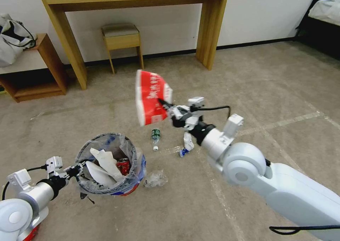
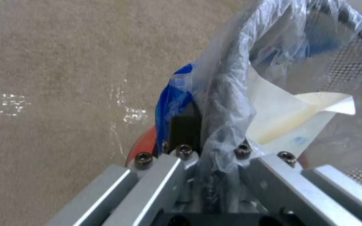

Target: Pick up the trash bin and place the garbage on the floor into it.

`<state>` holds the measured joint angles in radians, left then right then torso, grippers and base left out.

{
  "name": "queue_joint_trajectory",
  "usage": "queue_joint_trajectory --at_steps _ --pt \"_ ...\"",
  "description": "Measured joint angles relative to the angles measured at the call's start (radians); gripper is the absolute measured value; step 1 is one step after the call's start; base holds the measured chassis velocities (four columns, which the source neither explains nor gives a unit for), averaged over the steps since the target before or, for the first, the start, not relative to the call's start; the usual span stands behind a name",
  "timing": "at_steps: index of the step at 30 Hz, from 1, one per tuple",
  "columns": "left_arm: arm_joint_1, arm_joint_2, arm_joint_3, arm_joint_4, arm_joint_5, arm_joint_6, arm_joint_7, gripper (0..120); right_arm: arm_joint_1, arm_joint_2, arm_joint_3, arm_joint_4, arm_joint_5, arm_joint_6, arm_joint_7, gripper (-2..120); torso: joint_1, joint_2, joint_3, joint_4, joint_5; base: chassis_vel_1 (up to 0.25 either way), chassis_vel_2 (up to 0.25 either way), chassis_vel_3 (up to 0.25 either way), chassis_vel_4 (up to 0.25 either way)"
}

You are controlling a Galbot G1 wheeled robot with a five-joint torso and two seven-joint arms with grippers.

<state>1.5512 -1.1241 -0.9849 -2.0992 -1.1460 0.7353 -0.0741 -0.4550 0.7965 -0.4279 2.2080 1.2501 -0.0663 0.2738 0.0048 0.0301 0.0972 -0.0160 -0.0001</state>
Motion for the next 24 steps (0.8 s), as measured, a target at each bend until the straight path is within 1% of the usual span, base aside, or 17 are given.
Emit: queue_joint_trajectory --at_steps 1,2,4,5,7,8,10,11,12,13,14,17,19,24 --pt "0.002 -0.002 0.000 -0.002 0.001 0.000 0.000 1 0.043 0.013 -0.048 0.007 0.019 -0.010 0.016 0 0.000 0.000 0.000 0.0000 0.0001 0.000 0.000 0.000 0.000" --pt "0.002 -0.002 0.000 -0.002 0.001 0.000 0.000 1 0.043 0.013 -0.048 0.007 0.019 -0.010 0.016 0 0.000 0.000 0.000 0.0000 0.0001 0.000 0.000 0.000 0.000" --pt "0.003 -0.008 -0.002 -0.008 0.003 0.000 0.000 1 0.151 0.051 -0.168 0.018 0.062 -0.037 0.075 0 0.000 0.000 0.000 0.0002 -0.0001 0.000 0.000 0.000 0.000" --pt "0.003 -0.008 -0.002 -0.008 0.003 0.000 0.000 1 0.151 0.051 -0.168 0.018 0.062 -0.037 0.075 0 0.000 0.000 0.000 0.0002 -0.0001 0.000 0.000 0.000 0.000" --pt "0.002 -0.013 -0.004 -0.010 0.005 0.000 -0.001 1 0.229 0.091 -0.255 0.017 0.106 -0.074 0.137 0 0.000 0.000 0.000 0.0002 -0.0002 0.000 0.000 0.000 0.000" --pt "0.002 -0.013 -0.004 -0.010 0.005 0.000 -0.001 1 0.229 0.091 -0.255 0.017 0.106 -0.074 0.137 0 0.000 0.000 0.000 0.0002 -0.0002 0.000 0.000 0.000 0.000" --pt "0.002 -0.015 -0.010 -0.015 0.005 0.000 -0.001 1 0.272 0.124 -0.303 0.000 0.129 -0.102 0.173 0 0.000 0.000 0.000 0.0001 -0.0002 0.000 0.000 0.000 0.000" --pt "0.002 -0.015 -0.010 -0.015 0.005 0.000 -0.001 1 0.272 0.124 -0.303 0.000 0.129 -0.102 0.173 0 0.000 0.000 0.000 0.0001 -0.0002 0.000 0.000 0.000 0.000" --pt "0.006 -0.016 -0.020 -0.020 0.005 0.000 -0.001 1 0.312 0.158 -0.352 -0.026 0.132 -0.130 0.204 0 0.000 0.000 0.000 0.0002 0.0000 0.000 0.000 0.000 0.000" --pt "0.007 -0.016 -0.023 -0.022 0.004 0.000 -0.001 1 0.323 0.169 -0.365 -0.032 0.136 -0.144 0.218 0 0.000 0.000 0.000 0.0001 0.0000 0.000 0.000 0.000 0.000" --pt "0.008 -0.016 -0.028 -0.025 0.002 0.000 -0.001 1 0.342 0.193 -0.388 -0.041 0.147 -0.178 0.250 0 0.000 0.000 0.000 0.0001 -0.0002 0.000 0.000 0.000 0.000" --pt "0.008 -0.016 -0.033 -0.026 0.001 0.000 -0.001 1 0.354 0.209 -0.405 -0.049 0.151 -0.202 0.269 0 0.000 0.000 0.000 0.0001 -0.0001 0.000 0.000 0.000 0.000" --pt "0.009 -0.017 -0.042 -0.028 -0.004 0.000 -0.001 1 0.379 0.244 -0.443 -0.091 0.146 -0.258 0.296 0 0.000 0.000 0.000 0.0002 -0.0001 0.000 0.000 0.000 0.000" --pt "0.007 -0.018 -0.048 -0.032 -0.009 0.000 0.000 1 0.392 0.254 -0.476 -0.132 0.123 -0.285 0.299 0 0.000 0.000 0.000 0.0001 -0.0001 0.000 0.000 0.000 0.000"
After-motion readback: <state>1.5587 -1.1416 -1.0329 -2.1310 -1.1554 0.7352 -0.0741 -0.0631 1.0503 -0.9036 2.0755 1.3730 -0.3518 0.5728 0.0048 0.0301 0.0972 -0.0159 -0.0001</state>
